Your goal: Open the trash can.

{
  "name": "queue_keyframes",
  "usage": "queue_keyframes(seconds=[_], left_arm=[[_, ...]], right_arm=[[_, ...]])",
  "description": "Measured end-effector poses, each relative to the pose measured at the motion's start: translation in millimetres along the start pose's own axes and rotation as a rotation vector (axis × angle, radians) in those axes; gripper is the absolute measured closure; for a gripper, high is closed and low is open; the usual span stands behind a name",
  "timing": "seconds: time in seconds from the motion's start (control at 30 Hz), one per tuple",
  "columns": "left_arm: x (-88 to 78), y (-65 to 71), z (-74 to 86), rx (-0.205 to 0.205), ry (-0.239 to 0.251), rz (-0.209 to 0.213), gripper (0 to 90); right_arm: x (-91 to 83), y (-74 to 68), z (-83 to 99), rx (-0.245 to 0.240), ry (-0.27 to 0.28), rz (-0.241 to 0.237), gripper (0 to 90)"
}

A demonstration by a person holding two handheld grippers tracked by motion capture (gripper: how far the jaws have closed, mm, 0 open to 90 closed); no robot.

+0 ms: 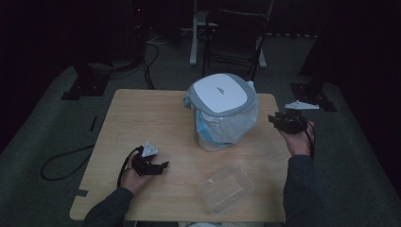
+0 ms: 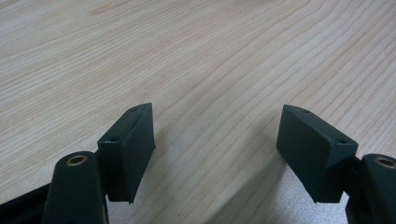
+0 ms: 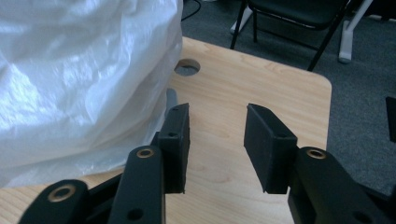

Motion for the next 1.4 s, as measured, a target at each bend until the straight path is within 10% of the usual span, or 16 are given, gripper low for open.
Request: queue_keyframes(seconds=[1.03,1.4], left_arm=[[0.1,0.0,-0.1,0.000,0.000,0.000,28.7],[0.1,-0.1,-0.1,0.001,0.000,-0.001,28.6]], right_arm=[[0.5,-0.9,-70.5,-0.054,0.069,-0.034,71.3],[7.5,-4.1,-82.0,-0.063,0.067,-0.066,90.0]])
Point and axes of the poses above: each handheld gripper's, and its own axes: x roughly forward along the jaws, z roughly out of its underside, y roughly to its right, the point moved 4 cm from there along x, roughly forward along the jaws, and after that the axes turned 9 degrees about -x, right-handed, at the moved point
